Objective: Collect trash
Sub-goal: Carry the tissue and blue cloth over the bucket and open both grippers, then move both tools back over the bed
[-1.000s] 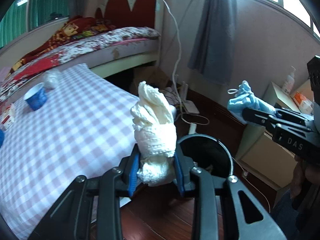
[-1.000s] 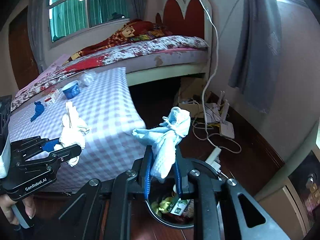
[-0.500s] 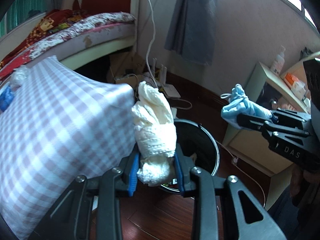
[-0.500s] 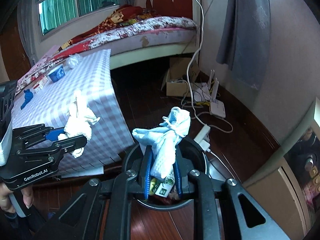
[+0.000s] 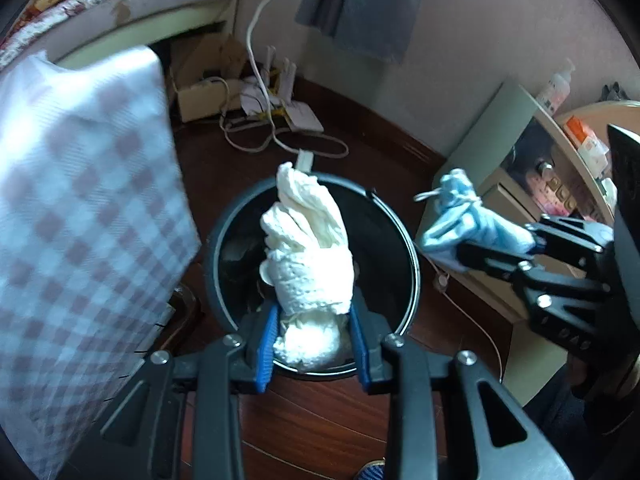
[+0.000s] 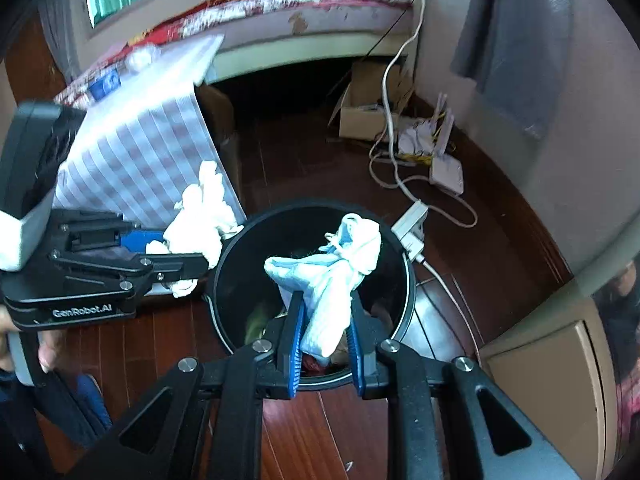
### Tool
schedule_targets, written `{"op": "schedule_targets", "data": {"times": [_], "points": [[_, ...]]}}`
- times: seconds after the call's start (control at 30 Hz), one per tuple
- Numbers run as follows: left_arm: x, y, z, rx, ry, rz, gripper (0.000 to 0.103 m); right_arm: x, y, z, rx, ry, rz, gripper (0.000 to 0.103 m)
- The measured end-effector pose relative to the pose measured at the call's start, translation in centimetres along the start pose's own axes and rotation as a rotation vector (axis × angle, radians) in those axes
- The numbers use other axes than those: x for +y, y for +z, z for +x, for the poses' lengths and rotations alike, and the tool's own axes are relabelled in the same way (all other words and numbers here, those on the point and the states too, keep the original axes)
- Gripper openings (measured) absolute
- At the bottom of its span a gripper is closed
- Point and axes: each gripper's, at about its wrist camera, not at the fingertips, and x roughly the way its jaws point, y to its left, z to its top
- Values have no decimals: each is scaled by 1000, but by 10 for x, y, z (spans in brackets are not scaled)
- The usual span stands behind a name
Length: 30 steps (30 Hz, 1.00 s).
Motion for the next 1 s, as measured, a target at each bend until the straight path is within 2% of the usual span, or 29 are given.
{"op": "schedule_targets", "data": {"times": [0.37, 0.47, 0.5, 0.53, 0.57, 0.6, 0.63, 0.7, 0.73, 0.77, 0.8, 0.87, 1.0], "points": [[9, 1, 33, 96, -27, -8, 34, 4, 0, 57, 109, 46, -65, 21], [20, 0, 41, 105, -87, -62, 47, 3, 0, 64, 121, 67, -65, 21], [23, -1, 42, 108, -108, -81, 74, 3, -1, 65, 120, 69, -63, 23], [28, -2, 43, 106, -117, -108, 93, 2, -1, 69, 125, 55, -73, 36], [33, -5, 41, 88, -111, -133, 96, 0, -2, 73, 134, 11, -80, 50], [37, -7, 38, 78, -106, -147, 97, -4, -4, 75, 139, -33, -77, 77], [42, -10, 36, 71, -58, -161, 97, -7, -8, 75, 135, -57, -71, 83], [47, -17, 30, 55, -2, -169, 98, -17, -13, 73, 148, -72, -32, 83], [50, -23, 28, 48, 56, -174, 99, -20, -15, 73, 153, -75, -14, 86], [52, -27, 27, 46, 101, -169, 99, -23, -17, 72, 153, -82, 1, 90], [53, -29, 28, 43, 124, -165, 99, -24, -19, 71, 150, -90, 15, 102], [55, -36, 29, 46, 179, -167, 99, -24, -19, 72, 156, -87, 37, 102], [57, -44, 24, 37, 213, -189, 99, -15, -20, 73, 161, -94, 46, 102]]}}
